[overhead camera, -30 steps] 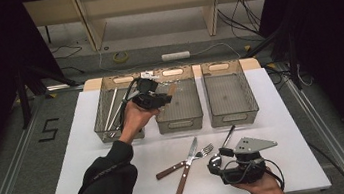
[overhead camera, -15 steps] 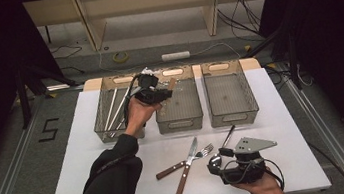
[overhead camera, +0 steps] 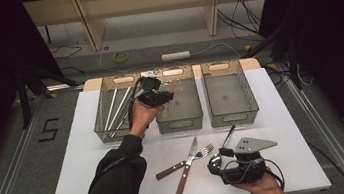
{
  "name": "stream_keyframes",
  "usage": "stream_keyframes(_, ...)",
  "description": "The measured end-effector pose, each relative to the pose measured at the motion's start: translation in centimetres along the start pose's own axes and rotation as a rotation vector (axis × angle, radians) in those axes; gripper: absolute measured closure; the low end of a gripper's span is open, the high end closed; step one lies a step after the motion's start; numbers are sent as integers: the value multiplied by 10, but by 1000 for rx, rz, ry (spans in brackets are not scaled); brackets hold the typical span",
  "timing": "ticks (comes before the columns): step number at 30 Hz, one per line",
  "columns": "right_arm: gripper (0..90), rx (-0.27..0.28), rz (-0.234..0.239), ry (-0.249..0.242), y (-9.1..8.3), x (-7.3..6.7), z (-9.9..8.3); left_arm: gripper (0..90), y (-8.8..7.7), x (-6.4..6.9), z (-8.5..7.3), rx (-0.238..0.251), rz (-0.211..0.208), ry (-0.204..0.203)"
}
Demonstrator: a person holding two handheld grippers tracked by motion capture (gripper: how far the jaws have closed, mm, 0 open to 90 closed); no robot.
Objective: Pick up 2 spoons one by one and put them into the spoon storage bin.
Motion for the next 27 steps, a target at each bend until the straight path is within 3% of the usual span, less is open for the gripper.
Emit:
stream_keyframes(9,300,-3,-3,3,0,0,0,748,8,-2,-10,-13,11,-19)
stream_keyframes(13,300,-5,-8,5,0,1,0,649,7,-2,-9,-13,12,-35)
stream_keyframes(27,303,13,-98,35,-12,21,2,404,-31,8,-7,-6,-42,-22)
Point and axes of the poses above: each handheld gripper's, and its own axes: y roughly forward along the jaws, z roughly out of its top, x roughly to its right, the point moved 2 cm from there along y, roughly forward along the jaws, and after that the axes turned 10 degrees about x, right-handed, at the moved point
